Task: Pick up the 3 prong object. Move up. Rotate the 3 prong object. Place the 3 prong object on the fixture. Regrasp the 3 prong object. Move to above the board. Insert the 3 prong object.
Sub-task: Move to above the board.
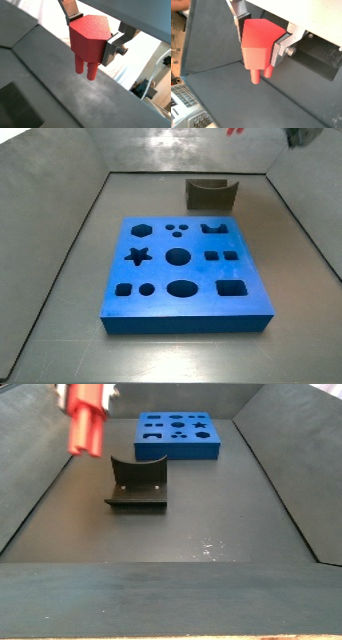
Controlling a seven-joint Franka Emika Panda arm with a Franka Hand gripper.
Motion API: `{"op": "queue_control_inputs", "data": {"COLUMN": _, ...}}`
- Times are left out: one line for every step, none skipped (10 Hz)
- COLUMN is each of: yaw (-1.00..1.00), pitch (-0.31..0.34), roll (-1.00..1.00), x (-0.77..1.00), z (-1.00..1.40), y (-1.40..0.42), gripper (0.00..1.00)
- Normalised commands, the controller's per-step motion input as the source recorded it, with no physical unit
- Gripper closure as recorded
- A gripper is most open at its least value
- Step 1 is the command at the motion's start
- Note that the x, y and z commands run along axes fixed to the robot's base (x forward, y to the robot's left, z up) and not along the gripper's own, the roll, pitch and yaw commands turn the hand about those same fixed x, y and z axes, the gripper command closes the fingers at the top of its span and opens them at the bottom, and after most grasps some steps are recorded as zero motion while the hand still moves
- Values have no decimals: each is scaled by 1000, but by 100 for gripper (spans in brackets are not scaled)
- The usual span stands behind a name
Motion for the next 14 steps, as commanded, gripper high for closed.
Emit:
{"op": "queue_control_inputs", "data": {"yaw": 44, "pitch": 260, "roll": -33, "x": 259, "z": 1000, "y": 230, "gripper": 100}}
{"op": "queue_control_inputs", "data": {"yaw": 89, "pitch": 269, "roll": -30, "x": 251, "z": 1000, "y": 213, "gripper": 100}}
{"op": "queue_control_inputs", "data": {"yaw": 130, "pitch": 255, "roll": -33, "x": 243, "z": 1000, "y": 194, "gripper": 100}}
{"op": "queue_control_inputs", "data": {"yaw": 163, "pitch": 230, "roll": -34, "x": 230, "z": 1000, "y": 176, "gripper": 100}}
{"op": "queue_control_inputs", "data": {"yaw": 194, "pitch": 188, "roll": -35, "x": 217, "z": 1000, "y": 151, "gripper": 100}}
{"op": "queue_control_inputs", "data": {"yaw": 205, "pitch": 160, "roll": -41, "x": 209, "z": 1000, "y": 133, "gripper": 100}}
{"op": "queue_control_inputs", "data": {"yaw": 203, "pitch": 125, "roll": -44, "x": 182, "z": 906, "y": 92, "gripper": 100}}
{"op": "queue_control_inputs", "data": {"yaw": 198, "pitch": 110, "roll": -41, "x": 152, "z": 787, "y": 67, "gripper": 100}}
{"op": "queue_control_inputs", "data": {"yaw": 181, "pitch": 83, "roll": -42, "x": 105, "z": 558, "y": 22, "gripper": 100}}
{"op": "queue_control_inputs", "data": {"yaw": 167, "pitch": 65, "roll": -39, "x": 76, "z": 399, "y": 1, "gripper": 100}}
{"op": "queue_control_inputs", "data": {"yaw": 149, "pitch": 48, "roll": -44, "x": 55, "z": 245, "y": -9, "gripper": 100}}
{"op": "queue_control_inputs", "data": {"yaw": 24, "pitch": 47, "roll": -1000, "x": -706, "z": -7, "y": -1000, "gripper": 100}}
{"op": "queue_control_inputs", "data": {"yaw": 20, "pitch": 38, "roll": -1000, "x": -711, "z": -2, "y": -1000, "gripper": 100}}
{"op": "queue_control_inputs", "data": {"yaw": 23, "pitch": 10, "roll": -1000, "x": -735, "z": 2, "y": -1000, "gripper": 100}}
